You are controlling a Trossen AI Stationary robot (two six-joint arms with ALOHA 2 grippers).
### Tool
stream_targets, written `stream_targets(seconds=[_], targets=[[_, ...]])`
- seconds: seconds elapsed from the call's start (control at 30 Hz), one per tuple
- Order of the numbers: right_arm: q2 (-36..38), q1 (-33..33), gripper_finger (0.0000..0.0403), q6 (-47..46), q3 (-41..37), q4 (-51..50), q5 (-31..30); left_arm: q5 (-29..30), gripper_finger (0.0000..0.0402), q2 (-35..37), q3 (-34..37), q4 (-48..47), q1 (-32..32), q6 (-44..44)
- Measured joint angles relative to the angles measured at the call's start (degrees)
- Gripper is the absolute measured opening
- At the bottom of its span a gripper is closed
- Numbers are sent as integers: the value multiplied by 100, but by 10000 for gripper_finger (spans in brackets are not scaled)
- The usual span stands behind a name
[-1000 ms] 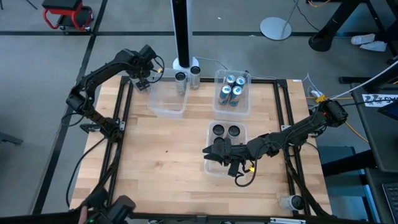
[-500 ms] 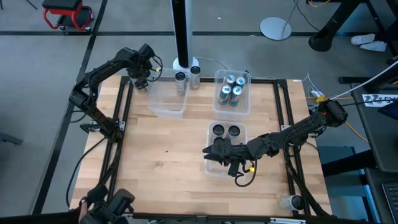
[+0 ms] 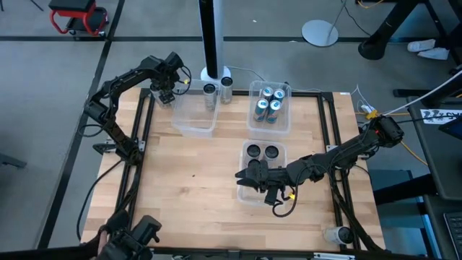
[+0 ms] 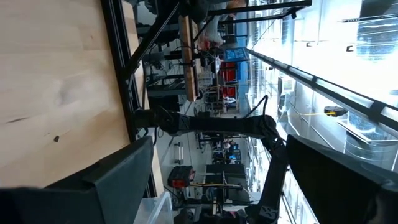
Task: Sort soda cans
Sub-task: Put the white yellow soda can into the top left transparent bin
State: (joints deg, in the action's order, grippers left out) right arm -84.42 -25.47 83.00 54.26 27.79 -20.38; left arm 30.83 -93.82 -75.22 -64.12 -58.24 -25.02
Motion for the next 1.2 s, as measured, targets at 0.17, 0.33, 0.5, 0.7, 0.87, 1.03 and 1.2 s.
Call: stream_targets(seconds=[0.17,0.33,0.5,0.7,0.87,1.03,1.2], targets=[[0,0,365,0,0,-28,0,9,344,0,0,2,0,-124],[0,0,365,0,0,-28,0,36,304,1,-6,-35,14,-309],[0,0,365,0,0,-28,0,42,279,11,-13,-61,30,-369],[0,-1,365,0,0,-29,0,70,276,11,-15,-182,95,-328],[0,0,365,0,0,-31,0,109,274,11,-13,-379,175,-299],[0,0,365,0,0,-29,0,104,274,11,-13,-416,195,-214],[0,0,365,0,0,-28,0,83,275,11,-13,-418,195,-242]])
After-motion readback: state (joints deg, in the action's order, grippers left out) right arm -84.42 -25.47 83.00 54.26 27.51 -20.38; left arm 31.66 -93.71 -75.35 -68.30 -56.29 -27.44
